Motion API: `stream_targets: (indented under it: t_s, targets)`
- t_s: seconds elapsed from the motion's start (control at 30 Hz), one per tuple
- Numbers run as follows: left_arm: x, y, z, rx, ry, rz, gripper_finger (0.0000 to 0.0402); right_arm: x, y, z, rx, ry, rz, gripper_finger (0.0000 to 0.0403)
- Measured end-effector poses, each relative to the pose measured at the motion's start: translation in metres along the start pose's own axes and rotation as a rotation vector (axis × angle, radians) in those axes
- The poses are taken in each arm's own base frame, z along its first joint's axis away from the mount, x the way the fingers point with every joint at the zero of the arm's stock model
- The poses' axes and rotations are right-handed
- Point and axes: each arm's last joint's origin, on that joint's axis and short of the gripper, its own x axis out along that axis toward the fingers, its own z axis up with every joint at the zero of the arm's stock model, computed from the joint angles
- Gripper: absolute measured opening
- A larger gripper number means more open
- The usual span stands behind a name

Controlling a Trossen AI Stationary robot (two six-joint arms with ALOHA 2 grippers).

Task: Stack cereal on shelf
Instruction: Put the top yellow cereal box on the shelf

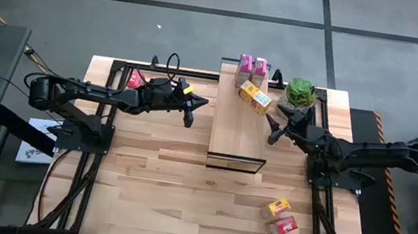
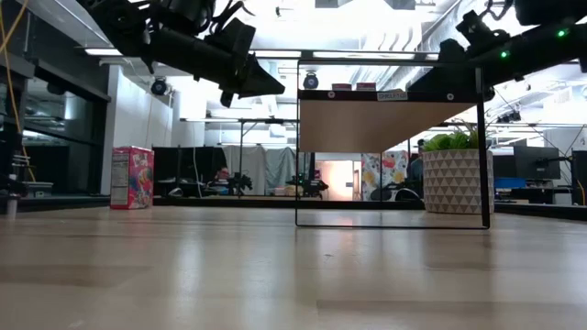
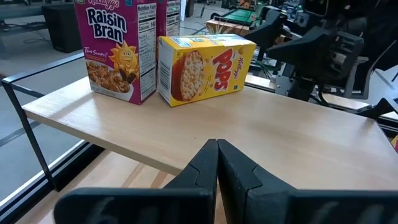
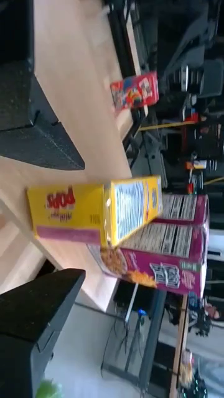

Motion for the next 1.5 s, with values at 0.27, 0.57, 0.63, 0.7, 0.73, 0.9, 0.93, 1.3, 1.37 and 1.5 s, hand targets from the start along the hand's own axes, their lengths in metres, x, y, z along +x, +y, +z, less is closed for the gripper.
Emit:
stream_targets:
  t_s: [0.27,0.57,0.63,0.7,0.73,0.9,0.93,1.3,1.37,1.5]
  targets:
    - [0.0,0.0,0.0,0.0,0.0,0.0,0.0,0.013,0.0,-0.003,-0.043,0.004,-0.01,0.0266]
    - [0.0,0.0,-0.001,-0.001,0.008,0.001,0.0,0.015,-0.001,-0.002,-0.029,-0.015,-0.048,0.0266]
    - [0.0,0.0,-0.001,-0.002,0.008,0.001,0.0,0.015,-0.001,-0.002,-0.027,-0.015,-0.045,0.0266]
    - [0.0,0.0,-0.001,-0.004,0.008,0.001,0.0,0.015,-0.001,-0.002,-0.027,-0.015,-0.029,0.0266]
    - [0.0,0.0,-0.001,-0.004,0.009,0.001,0.0,0.015,-0.001,-0.002,-0.027,-0.014,-0.027,0.0266]
    - [0.0,0.0,-0.001,-0.011,0.008,0.001,0.0,0.015,0.0,-0.002,-0.03,-0.011,-0.006,0.0266]
    - [0.0,0.0,-0.001,-0.011,0.008,0.001,0.0,0.015,0.0,-0.002,-0.03,-0.01,0.0,0.0266]
    - [0.0,0.0,-0.001,-0.011,0.008,0.001,0.0,0.015,0.001,-0.002,-0.019,-0.01,0.028,0.0307]
    - [0.0,0.0,-0.001,-0.011,0.008,0.001,0.0,0.015,0.001,-0.002,-0.019,-0.009,0.025,0.0334]
    - [0.0,0.0,-0.001,-0.011,0.008,0.001,0.0,0.015,0.001,-0.002,-0.032,-0.014,0.024,0.038]
